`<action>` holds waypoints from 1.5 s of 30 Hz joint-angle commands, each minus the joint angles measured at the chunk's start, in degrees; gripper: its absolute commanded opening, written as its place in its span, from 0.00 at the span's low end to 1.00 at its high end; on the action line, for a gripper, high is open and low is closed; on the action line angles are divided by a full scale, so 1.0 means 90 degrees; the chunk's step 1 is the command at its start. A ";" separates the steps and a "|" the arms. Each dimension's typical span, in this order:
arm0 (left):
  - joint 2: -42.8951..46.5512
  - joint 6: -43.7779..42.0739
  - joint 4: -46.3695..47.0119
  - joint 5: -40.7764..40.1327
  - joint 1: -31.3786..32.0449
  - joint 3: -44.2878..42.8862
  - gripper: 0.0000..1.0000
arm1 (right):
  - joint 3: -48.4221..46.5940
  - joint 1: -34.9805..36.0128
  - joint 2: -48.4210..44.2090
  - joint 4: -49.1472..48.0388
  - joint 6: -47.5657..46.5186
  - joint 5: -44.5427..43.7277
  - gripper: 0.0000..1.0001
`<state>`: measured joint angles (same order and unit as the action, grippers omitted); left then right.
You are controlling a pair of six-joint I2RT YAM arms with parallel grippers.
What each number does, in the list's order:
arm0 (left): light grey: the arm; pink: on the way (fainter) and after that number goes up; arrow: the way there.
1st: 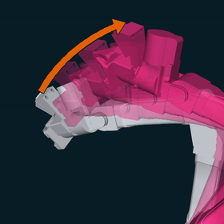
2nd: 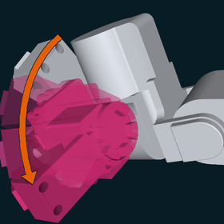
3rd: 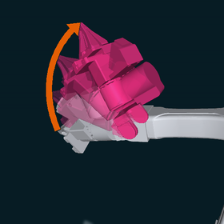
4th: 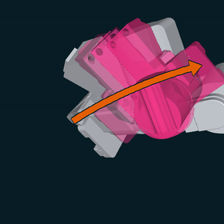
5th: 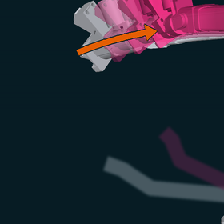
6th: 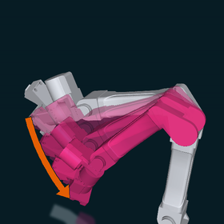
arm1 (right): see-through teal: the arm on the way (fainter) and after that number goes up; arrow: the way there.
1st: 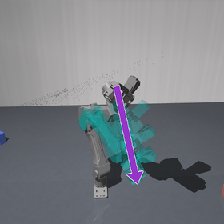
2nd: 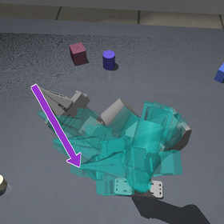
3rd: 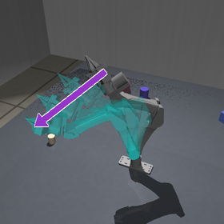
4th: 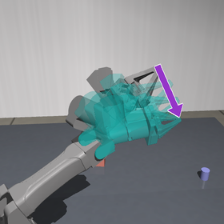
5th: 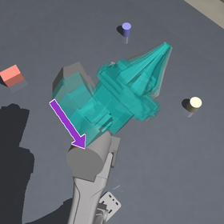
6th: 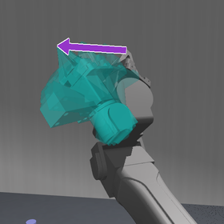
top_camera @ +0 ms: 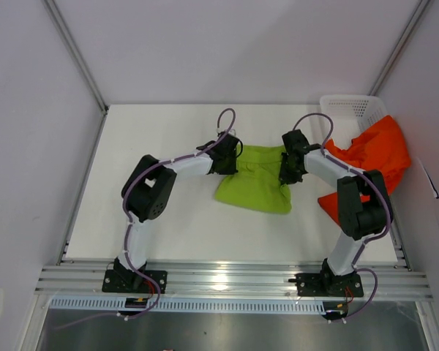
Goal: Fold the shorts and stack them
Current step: Neatly place the folded shorts to the corner
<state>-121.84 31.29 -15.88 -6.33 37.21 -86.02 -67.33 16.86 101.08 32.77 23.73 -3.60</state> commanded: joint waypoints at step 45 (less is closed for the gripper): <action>0.6595 0.0468 0.0143 0.0106 -0.5004 0.4049 0.99 | -0.4384 0.3595 0.4326 -0.2839 0.2461 0.2712 0.33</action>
<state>-62.61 33.17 -18.81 -11.16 -8.47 -51.33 -107.55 49.04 138.58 10.94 44.91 17.54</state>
